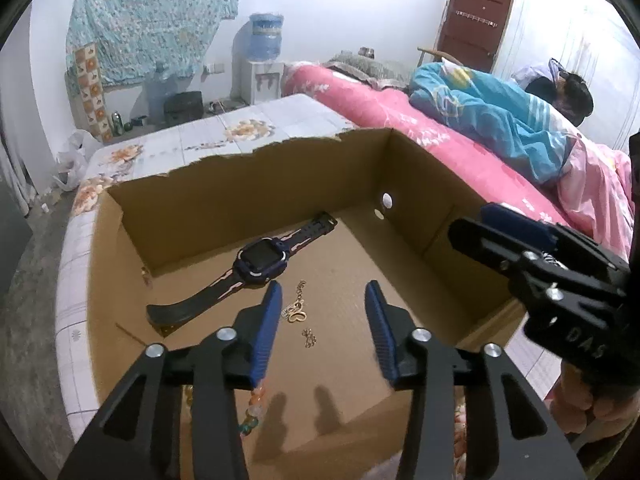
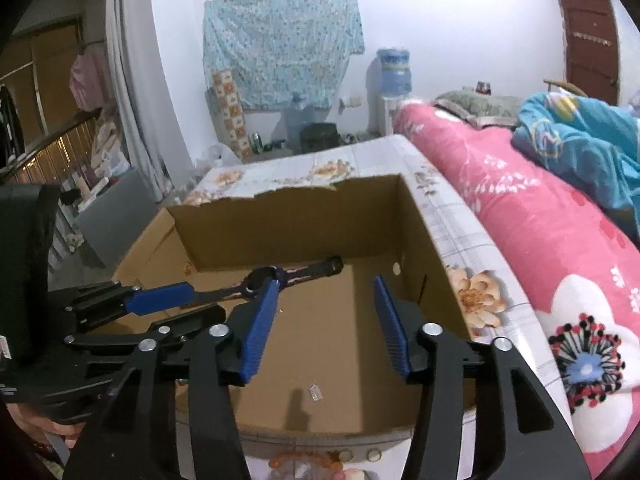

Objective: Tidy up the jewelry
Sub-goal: 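Open the right tool to drop the charm into the box, then withdraw both open tools back from the box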

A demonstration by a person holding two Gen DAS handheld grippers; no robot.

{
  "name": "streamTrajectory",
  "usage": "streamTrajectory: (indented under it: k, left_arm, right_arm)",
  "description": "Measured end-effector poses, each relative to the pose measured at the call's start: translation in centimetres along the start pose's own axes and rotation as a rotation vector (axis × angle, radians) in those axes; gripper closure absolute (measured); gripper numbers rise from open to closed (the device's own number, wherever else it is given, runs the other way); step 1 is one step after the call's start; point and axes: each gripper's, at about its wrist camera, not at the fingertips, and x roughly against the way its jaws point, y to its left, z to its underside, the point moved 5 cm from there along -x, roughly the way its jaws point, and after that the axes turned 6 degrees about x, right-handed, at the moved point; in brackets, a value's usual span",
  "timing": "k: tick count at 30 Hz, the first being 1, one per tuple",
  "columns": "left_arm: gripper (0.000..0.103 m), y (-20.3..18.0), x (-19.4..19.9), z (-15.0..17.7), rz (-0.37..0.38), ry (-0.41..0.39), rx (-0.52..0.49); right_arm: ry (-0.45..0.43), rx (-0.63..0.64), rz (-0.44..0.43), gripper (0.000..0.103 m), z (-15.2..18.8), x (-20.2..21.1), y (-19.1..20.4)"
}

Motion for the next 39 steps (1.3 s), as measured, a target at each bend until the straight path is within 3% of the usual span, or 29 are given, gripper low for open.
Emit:
streamTrajectory:
  k: [15,26,39]
  left_arm:
    - [0.026,-0.3,7.7,3.1,0.06,-0.107,0.014]
    - [0.02,-1.5,10.0,5.1,0.089,-0.128,0.006]
    - [0.018,-2.6,10.6,5.7,0.101,-0.136,-0.009]
  right_arm:
    - [-0.116,-0.047,-0.044,0.032,-0.1,6.8,1.3]
    - [-0.178,-0.052,-0.045,0.01,-0.1,10.6,2.3]
    - [-0.194,-0.082,-0.019,0.008,0.3,12.7,1.5]
